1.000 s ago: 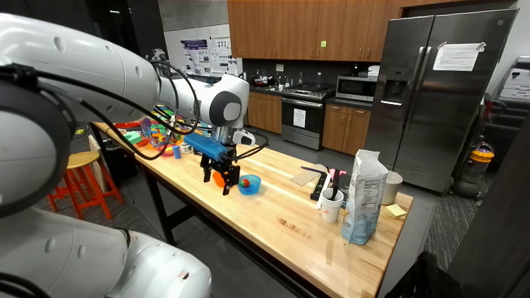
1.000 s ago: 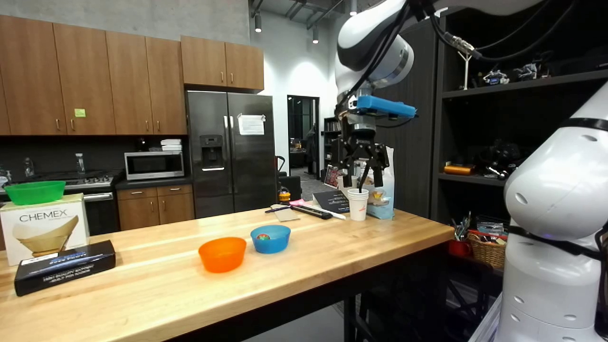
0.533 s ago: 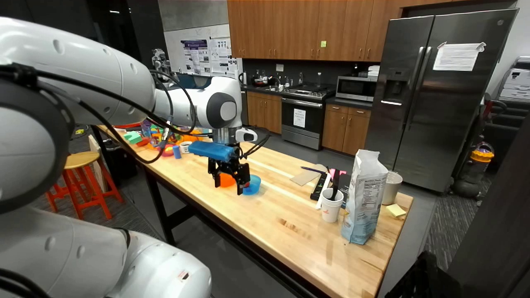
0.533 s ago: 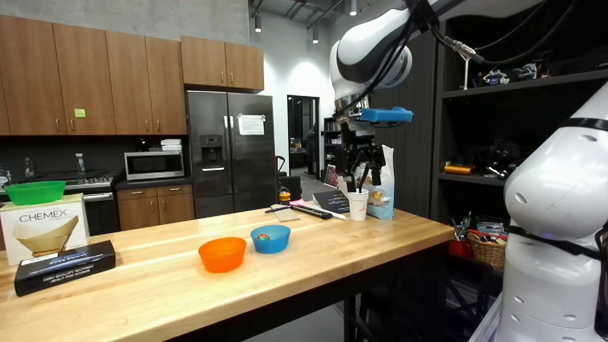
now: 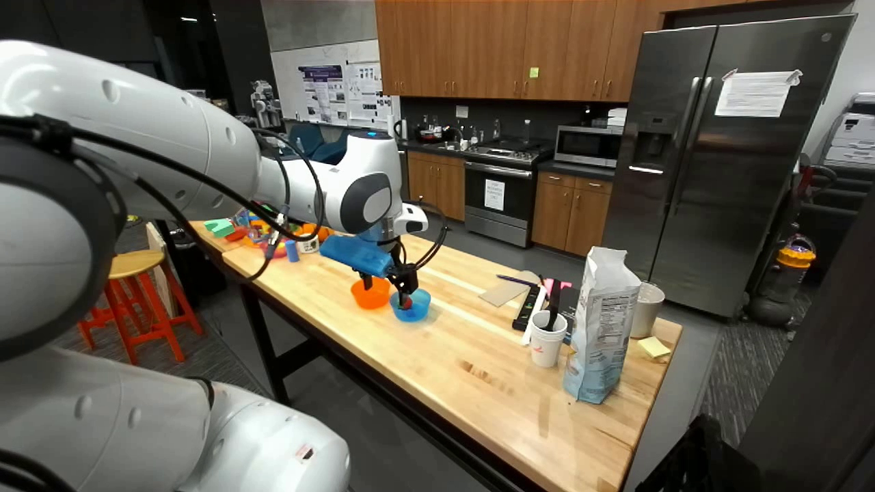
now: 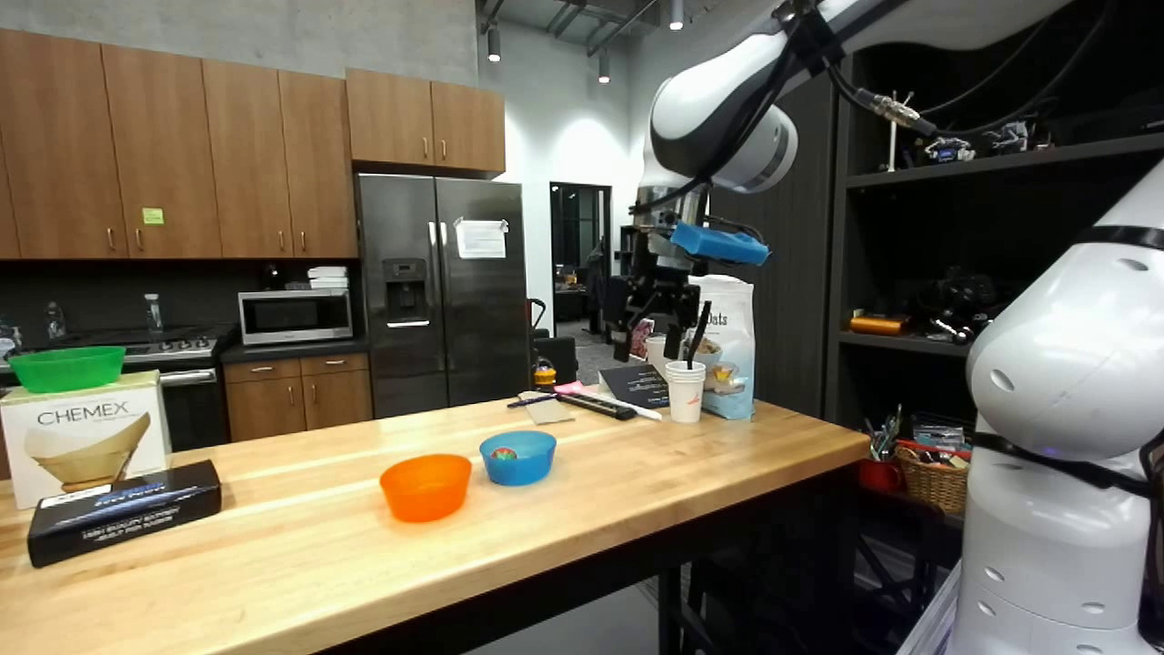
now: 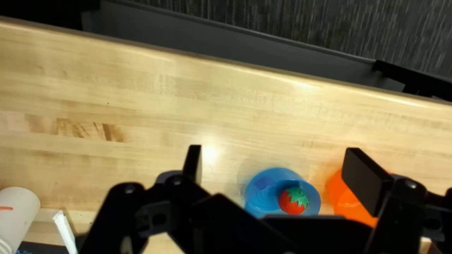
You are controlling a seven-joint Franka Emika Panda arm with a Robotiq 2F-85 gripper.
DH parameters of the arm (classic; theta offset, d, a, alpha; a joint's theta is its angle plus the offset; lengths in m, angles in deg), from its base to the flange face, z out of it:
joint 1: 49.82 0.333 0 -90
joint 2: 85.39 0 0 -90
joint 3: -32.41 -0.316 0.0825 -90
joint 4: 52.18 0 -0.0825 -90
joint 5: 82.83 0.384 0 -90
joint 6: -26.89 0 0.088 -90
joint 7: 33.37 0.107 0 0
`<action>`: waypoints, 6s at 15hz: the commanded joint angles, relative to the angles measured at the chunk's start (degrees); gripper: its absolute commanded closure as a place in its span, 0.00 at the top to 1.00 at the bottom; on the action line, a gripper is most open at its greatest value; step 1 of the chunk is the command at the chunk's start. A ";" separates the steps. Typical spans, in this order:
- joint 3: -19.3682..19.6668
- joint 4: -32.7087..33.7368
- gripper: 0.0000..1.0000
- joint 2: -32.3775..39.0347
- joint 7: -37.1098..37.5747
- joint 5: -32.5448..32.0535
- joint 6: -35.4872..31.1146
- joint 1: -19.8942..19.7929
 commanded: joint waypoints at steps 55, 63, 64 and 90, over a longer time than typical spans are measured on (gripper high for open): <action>-2.13 61.60 1.00 56.78 16.87 -23.32 22.15 11.69; -0.35 53.99 1.00 51.45 23.02 -22.31 22.48 10.22; -0.24 53.61 1.00 51.16 23.12 -21.88 22.11 9.88; 0.87 43.89 1.00 54.29 10.12 -13.56 7.06 3.19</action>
